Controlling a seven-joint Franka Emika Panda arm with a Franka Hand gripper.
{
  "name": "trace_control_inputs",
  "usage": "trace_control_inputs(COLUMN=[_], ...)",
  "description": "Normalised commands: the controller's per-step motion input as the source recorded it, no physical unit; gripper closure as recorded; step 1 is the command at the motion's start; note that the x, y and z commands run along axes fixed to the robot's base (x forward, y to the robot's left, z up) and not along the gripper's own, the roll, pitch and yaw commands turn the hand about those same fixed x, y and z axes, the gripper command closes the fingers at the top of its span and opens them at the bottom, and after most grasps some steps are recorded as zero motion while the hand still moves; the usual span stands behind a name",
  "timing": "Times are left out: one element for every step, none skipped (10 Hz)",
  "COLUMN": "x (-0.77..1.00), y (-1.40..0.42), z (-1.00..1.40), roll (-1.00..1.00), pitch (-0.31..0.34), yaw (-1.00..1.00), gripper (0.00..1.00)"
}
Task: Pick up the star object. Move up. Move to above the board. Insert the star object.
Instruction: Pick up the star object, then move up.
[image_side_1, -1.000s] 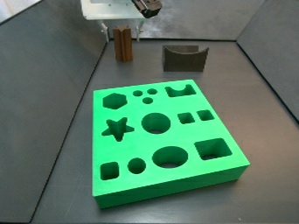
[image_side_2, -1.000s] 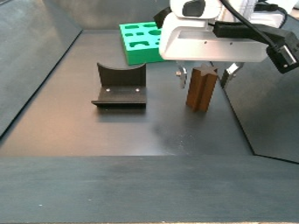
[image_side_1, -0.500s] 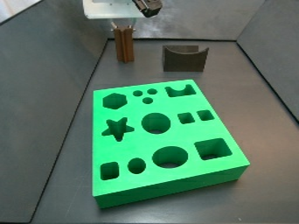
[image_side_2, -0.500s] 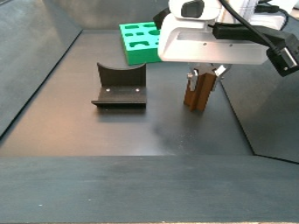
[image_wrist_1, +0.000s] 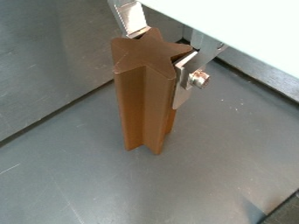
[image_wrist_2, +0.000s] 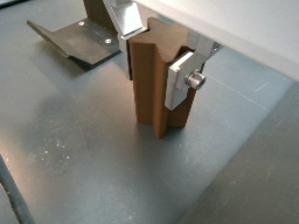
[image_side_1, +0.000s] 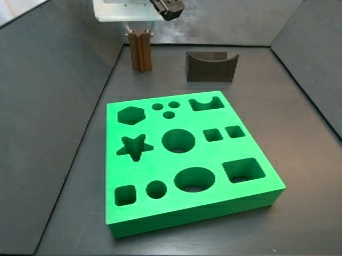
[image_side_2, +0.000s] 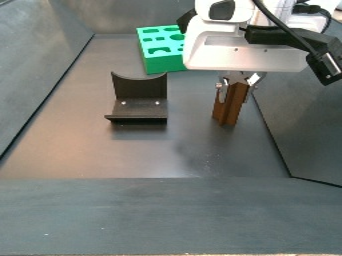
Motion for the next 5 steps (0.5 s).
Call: trace_control_inputs(x=[0.00,0.00,-0.01,-0.03,-0.02], y=[0.00,0.00,0.02,0.02,0.02], z=[0.00,0.83,0.82,0.74,0.59], roll=[0.00,0.00,0.00,0.00,0.00], pitch=[0.000,0.000,0.008,0.034,0.049], yaw=[0.00,0.00,0.02,0.02,0.01], gripper=[1.00,1.00,1.00,1.00,1.00])
